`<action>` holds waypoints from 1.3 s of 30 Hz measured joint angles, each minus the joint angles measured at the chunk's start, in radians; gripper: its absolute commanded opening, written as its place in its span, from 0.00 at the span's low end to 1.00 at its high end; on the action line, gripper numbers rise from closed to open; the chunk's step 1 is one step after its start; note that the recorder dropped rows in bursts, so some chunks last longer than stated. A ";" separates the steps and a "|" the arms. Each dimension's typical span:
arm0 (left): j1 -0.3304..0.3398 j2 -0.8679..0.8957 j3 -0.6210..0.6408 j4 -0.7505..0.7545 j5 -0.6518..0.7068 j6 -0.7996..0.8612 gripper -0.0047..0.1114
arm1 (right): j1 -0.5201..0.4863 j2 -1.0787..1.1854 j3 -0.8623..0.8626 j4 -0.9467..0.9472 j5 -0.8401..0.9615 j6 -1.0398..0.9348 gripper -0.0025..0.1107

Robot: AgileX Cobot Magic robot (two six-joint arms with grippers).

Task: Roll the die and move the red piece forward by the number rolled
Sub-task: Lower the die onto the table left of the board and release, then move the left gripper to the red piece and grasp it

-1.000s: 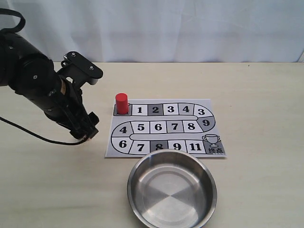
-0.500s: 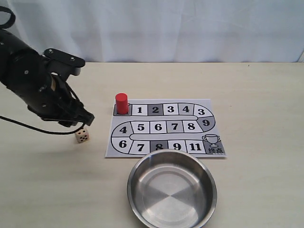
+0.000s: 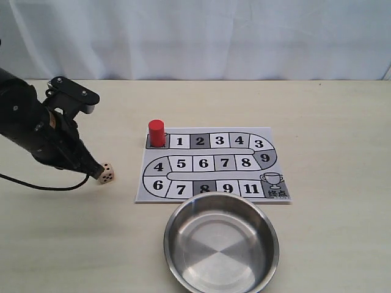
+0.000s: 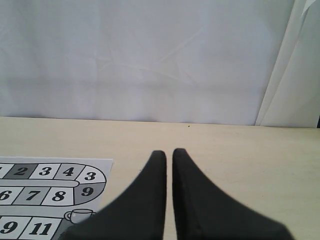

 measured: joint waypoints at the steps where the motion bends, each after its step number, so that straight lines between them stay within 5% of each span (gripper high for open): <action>1: 0.000 0.000 0.009 -0.011 -0.024 0.006 0.04 | 0.000 0.000 0.000 0.000 0.000 0.000 0.06; 11: 0.027 0.000 0.124 -0.035 -0.237 0.021 0.04 | 0.000 0.000 0.000 0.000 0.000 0.000 0.06; 39: 0.057 0.000 0.135 -0.111 -0.262 0.021 0.04 | 0.000 0.000 0.000 0.000 0.000 0.000 0.06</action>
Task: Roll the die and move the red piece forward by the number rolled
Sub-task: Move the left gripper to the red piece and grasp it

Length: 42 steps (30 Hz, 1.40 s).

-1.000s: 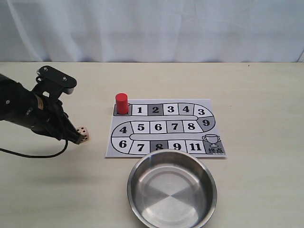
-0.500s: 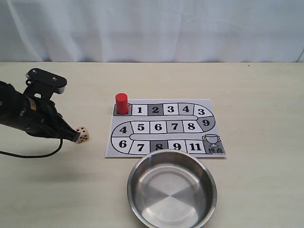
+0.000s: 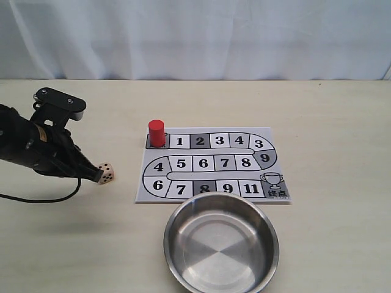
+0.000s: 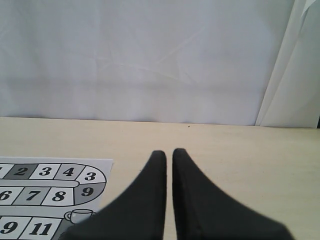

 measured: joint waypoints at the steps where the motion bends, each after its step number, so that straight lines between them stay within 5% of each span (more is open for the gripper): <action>1: 0.000 0.000 0.000 0.000 0.000 0.000 0.04 | 0.000 0.000 0.000 0.000 0.000 0.000 0.06; 13: 0.001 0.000 -0.167 -0.078 0.239 -0.076 0.10 | 0.000 0.000 0.000 0.000 0.000 0.000 0.06; 27: 0.001 0.000 -0.237 -0.447 0.186 0.171 0.59 | 0.000 0.000 0.000 0.000 0.000 0.000 0.06; 42: 0.001 0.047 -0.306 -0.529 0.176 0.255 0.61 | 0.000 0.000 0.000 0.000 0.000 0.000 0.06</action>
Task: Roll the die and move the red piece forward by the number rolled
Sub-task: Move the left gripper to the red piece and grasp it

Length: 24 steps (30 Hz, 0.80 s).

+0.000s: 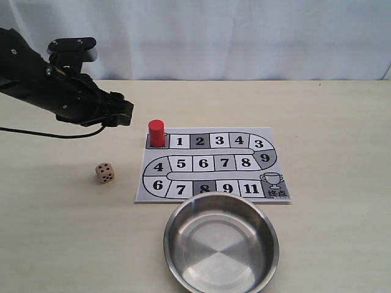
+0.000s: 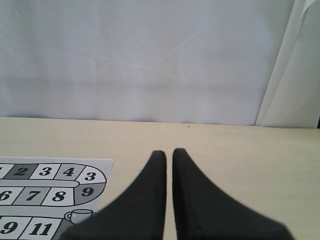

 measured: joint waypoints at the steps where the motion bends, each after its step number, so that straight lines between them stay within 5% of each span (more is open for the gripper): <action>1: 0.000 0.014 -0.015 -0.003 0.009 0.000 0.61 | 0.000 0.000 0.000 0.000 0.000 0.000 0.06; 11: -0.041 0.165 -0.169 -0.016 0.022 0.004 0.71 | 0.000 0.000 0.000 0.000 0.000 0.000 0.06; 24: -0.138 0.348 -0.210 -0.010 -0.280 0.028 0.71 | 0.000 0.000 0.000 0.000 0.000 0.000 0.06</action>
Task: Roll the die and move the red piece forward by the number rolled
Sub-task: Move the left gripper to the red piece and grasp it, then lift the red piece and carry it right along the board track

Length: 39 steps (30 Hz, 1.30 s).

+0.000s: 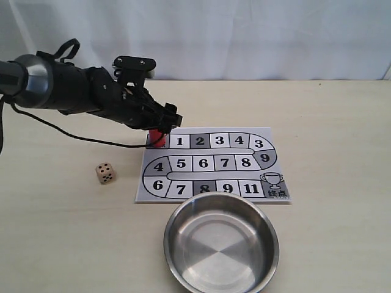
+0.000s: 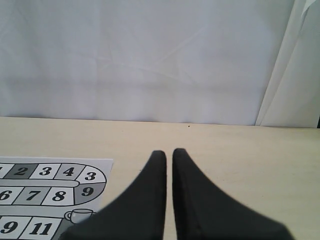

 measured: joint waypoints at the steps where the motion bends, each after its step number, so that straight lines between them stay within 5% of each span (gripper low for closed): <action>1: 0.000 0.007 0.000 0.000 -0.008 0.002 0.71 | 0.000 0.000 0.000 0.000 0.000 0.000 0.06; 12: 0.000 0.066 0.000 0.016 -0.063 0.002 0.69 | 0.000 0.000 0.000 0.000 0.000 0.000 0.06; 29: 0.000 0.066 0.000 0.016 -0.074 0.002 0.10 | 0.000 0.000 0.000 0.000 0.000 0.000 0.06; 39: 0.000 0.039 0.000 0.026 -0.074 0.002 0.04 | 0.000 0.000 0.000 0.000 0.000 0.000 0.06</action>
